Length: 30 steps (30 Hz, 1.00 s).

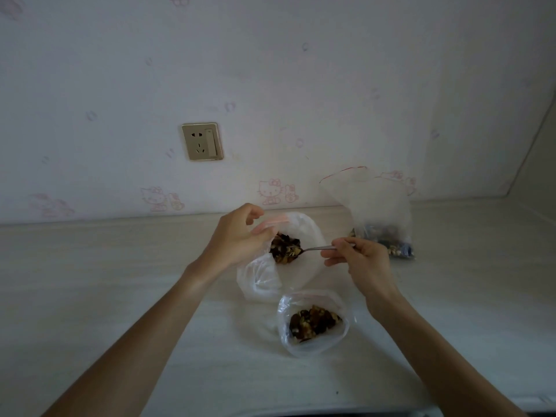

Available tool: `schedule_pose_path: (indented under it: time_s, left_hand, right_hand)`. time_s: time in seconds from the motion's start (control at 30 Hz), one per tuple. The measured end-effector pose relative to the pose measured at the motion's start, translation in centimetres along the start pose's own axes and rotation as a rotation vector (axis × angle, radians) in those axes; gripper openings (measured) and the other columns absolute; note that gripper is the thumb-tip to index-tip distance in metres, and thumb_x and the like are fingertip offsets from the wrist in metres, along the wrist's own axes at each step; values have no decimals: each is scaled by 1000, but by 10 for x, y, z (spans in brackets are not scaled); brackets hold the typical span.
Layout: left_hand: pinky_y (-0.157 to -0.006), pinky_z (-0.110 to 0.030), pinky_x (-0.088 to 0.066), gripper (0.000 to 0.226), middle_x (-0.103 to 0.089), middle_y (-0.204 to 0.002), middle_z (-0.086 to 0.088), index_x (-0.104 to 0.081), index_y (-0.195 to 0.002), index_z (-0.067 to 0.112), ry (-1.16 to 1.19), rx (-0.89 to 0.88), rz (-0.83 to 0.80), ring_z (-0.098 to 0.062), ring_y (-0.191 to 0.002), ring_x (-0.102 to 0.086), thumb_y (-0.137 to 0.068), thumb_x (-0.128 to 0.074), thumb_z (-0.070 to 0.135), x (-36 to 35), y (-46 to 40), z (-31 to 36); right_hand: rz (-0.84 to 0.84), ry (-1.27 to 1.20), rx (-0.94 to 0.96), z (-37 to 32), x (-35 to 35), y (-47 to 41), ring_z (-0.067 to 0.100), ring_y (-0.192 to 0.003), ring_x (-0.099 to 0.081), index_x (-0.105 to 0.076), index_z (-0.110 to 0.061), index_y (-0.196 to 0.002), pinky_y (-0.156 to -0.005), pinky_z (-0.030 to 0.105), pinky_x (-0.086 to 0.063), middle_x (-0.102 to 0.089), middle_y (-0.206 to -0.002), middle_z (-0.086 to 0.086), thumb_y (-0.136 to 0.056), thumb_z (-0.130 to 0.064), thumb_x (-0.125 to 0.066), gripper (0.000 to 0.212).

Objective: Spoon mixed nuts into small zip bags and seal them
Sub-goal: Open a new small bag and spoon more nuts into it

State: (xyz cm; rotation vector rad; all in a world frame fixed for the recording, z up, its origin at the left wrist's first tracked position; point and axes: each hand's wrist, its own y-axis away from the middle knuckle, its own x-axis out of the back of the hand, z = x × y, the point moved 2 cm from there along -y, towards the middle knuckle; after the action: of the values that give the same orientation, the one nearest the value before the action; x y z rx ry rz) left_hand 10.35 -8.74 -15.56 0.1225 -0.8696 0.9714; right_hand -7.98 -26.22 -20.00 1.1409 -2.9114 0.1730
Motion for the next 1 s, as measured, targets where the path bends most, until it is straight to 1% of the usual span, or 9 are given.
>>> schedule_pose_path:
  time_s: [0.07, 0.17, 0.27, 0.33, 0.4, 0.57, 0.7, 0.87, 1.0]
  left_hand:
    - [-91, -19, -43, 40, -64, -123, 17, -66, -124, 23, 4, -77, 75, 0, -115, -58, -89, -78, 38, 3, 19, 4]
    - [-81, -5, -41, 23, -66, -110, 19, -68, -111, 27, -10, -192, 158, 8, -103, -60, -90, -77, 30, 6, 50, 14]
    - [-76, -11, -48, 12, -68, -96, 16, -70, -101, 28, -16, -204, 143, 2, -87, -65, -91, -76, 30, 2, 78, 22]
    - [-67, -18, -51, 5, -69, -82, 17, -70, -91, 32, -39, -146, 90, 1, -75, -66, -92, -74, 35, -2, 94, 23]
    - [-61, -19, -49, 13, -67, -73, 20, -69, -83, 36, -92, -88, 51, 3, -71, -65, -94, -70, 44, -9, 110, 20]
    - [-62, -25, -54, 33, -67, -69, 21, -71, -87, 35, -205, -5, -17, 2, -66, -65, -92, -60, 66, -22, 132, 15]
    - [-59, -18, -48, 18, -69, -71, 22, -72, -90, 37, -133, 2, -72, 8, -67, -66, -93, -69, 54, -30, 137, 14]
    - [-57, -12, -49, 12, -75, -66, 10, -75, -86, 29, 65, 67, -106, -2, -61, -71, -96, -72, 36, -28, 133, 17]
    - [-54, -7, -44, 14, -74, -62, 6, -75, -85, 25, 138, 109, -132, -5, -58, -71, -97, -71, 30, -25, 130, 21]
  right_hand:
    - [-6, -1, 9, -5, 6, 5, 10, -71, -75, -75, -13, -94, -71, 26, -41, -80, -80, -3, -103, -21, -59, 19]
    - [-3, -1, 29, -16, 17, 13, 11, -72, -76, -76, -11, -94, -74, 28, -42, -80, -81, -2, -102, -21, -60, 20]
    - [-24, -6, 49, -27, 30, 24, 14, -75, -77, -75, -11, -96, -70, 30, -42, -81, -82, 1, -102, -22, -60, 20]
    - [-42, 4, 67, -32, 39, 33, 17, -77, -77, -75, -10, -98, -67, 31, -42, -81, -84, 3, -102, -23, -60, 20]
    - [-58, 6, 65, -34, 48, 42, 20, -78, -77, -75, -10, -99, -67, 33, -43, -81, -85, 5, -102, -22, -60, 19]
    - [-133, 14, 16, -32, 67, 65, 26, -84, -77, -74, -8, -101, -69, 34, -47, -81, -88, 8, -104, -21, -56, 22]
    - [-192, 119, 52, -31, 71, 81, 18, -81, -77, -74, -10, -100, -71, 34, -48, -81, -86, 3, -103, -22, -55, 22]
    - [-267, 330, 302, -37, 62, 99, 4, -81, -74, -74, -25, -98, -66, 23, -55, -79, -86, -12, -95, -37, -58, 20]
    - [-357, 595, 682, -39, 60, 110, 8, -88, -71, -77, -25, -110, -75, 34, -57, -75, -97, -12, -98, -34, -58, 24]
